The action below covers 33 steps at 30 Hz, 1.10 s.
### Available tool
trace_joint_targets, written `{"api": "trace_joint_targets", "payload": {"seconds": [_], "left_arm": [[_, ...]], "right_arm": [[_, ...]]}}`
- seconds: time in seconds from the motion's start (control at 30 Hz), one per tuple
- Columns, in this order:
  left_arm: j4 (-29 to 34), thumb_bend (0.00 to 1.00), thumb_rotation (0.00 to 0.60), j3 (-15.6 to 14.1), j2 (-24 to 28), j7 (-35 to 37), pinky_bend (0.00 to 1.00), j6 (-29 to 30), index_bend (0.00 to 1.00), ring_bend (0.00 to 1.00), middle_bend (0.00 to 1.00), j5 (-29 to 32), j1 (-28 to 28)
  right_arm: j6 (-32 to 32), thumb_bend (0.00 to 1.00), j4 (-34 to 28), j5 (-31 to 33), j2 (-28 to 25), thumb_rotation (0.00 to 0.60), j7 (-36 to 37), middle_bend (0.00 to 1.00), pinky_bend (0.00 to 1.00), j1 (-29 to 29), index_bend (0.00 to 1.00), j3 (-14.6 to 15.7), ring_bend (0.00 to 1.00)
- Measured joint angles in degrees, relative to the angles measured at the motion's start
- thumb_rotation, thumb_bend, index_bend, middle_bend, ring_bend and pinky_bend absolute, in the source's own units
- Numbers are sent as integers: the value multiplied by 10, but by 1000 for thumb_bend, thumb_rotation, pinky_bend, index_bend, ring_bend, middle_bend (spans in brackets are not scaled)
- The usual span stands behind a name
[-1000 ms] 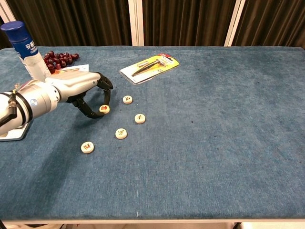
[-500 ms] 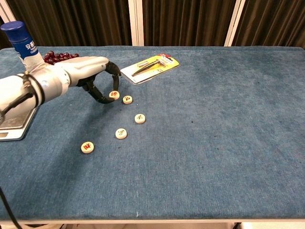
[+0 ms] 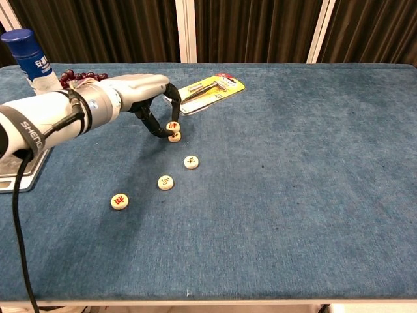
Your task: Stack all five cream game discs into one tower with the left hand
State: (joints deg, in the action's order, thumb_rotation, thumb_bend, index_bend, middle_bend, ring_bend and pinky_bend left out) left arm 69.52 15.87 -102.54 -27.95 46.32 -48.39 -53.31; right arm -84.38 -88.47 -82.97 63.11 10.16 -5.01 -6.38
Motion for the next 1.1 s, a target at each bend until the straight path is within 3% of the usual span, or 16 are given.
{"api": "trace_joint_targets", "payload": {"seconds": [1.1], "left_arm": [[-18, 351, 600, -18, -7, -2, 2, -1, 467, 0, 146, 33, -25]], "right_arm": [[10, 116, 4, 8, 2, 600, -1, 0, 0, -4, 0, -4, 0]]}}
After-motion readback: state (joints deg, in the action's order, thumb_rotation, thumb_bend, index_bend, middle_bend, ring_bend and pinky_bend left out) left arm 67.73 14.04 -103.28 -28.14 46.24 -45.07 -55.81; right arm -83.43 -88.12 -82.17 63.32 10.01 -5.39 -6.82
